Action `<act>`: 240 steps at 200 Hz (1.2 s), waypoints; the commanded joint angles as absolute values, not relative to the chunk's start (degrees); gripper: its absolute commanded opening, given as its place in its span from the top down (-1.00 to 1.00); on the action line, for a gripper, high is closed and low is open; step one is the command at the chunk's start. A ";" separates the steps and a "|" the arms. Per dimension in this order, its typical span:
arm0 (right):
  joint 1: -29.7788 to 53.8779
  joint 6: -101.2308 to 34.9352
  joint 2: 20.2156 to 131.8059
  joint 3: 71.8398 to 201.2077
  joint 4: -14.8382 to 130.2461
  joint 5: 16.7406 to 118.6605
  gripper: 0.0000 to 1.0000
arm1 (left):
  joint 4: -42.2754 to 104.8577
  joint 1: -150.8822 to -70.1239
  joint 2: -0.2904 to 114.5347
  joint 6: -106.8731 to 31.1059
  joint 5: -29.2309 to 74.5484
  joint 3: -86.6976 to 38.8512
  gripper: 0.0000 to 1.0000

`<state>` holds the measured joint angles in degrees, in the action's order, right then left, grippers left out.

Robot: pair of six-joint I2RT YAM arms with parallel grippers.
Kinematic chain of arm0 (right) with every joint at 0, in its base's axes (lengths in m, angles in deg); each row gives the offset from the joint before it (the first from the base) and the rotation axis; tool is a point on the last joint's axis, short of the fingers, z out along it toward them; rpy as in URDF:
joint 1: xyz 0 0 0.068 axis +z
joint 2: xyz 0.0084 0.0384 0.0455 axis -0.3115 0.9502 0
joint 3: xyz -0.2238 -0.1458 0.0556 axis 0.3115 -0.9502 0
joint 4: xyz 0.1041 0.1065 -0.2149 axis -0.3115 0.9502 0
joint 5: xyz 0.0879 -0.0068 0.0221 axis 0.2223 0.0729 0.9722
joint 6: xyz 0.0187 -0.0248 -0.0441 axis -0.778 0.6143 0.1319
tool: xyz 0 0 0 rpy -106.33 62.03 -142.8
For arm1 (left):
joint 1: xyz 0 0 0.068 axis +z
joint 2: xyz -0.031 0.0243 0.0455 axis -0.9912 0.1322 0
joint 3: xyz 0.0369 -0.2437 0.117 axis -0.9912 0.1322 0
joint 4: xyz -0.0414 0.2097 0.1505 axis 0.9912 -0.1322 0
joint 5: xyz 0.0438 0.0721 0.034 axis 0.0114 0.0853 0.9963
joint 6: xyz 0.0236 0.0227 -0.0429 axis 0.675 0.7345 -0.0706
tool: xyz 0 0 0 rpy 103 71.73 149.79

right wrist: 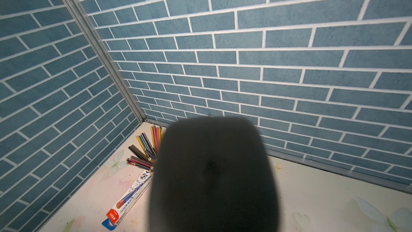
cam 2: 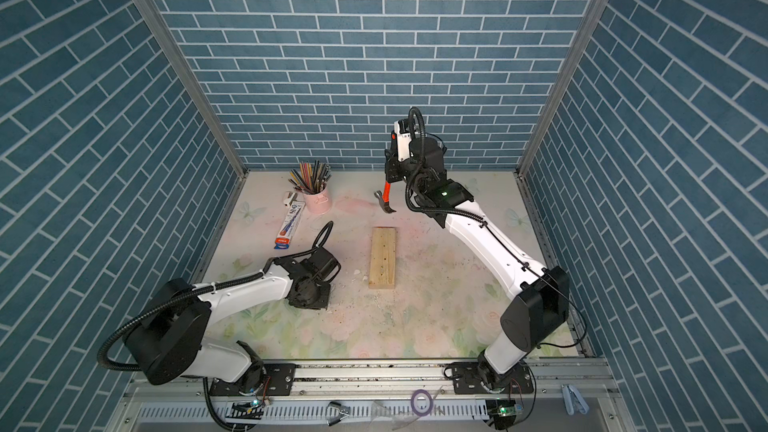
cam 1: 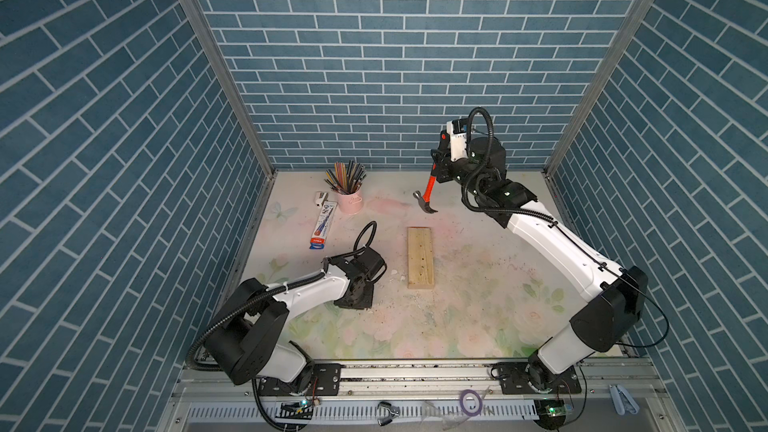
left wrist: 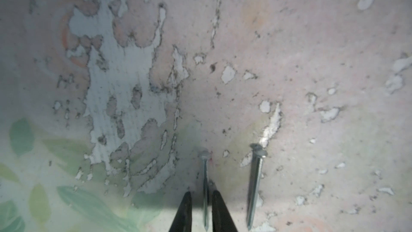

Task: Use a claw hammer to pull out a nail
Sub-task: Place the nail at the center of the board, then remove the nail from the mounting plate.

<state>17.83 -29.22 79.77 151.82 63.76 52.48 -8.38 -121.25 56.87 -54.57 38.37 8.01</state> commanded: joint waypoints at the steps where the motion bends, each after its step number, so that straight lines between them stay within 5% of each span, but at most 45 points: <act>1: 17.60 -29.75 77.21 153.26 58.04 52.89 1.00 | -8.77 -121.61 58.15 -55.73 39.53 8.93 0.54; 86: 17.52 -29.91 77.40 153.21 57.61 53.22 1.00 | -12.54 -121.44 48.73 -55.80 41.22 4.46 -0.09; 137: 17.52 -29.91 77.49 153.20 57.69 53.15 1.00 | -7.33 -120.93 40.27 -52.63 38.85 0.55 -0.73; 240: 17.53 -29.56 75.98 151.80 58.22 50.92 1.00 | 21.28 -113.58 30.29 -54.76 13.99 3.95 -0.74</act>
<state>17.79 -29.22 79.77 151.69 63.74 51.93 13.04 -114.83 30.86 -53.53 20.71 2.42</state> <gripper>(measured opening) 0.194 0.869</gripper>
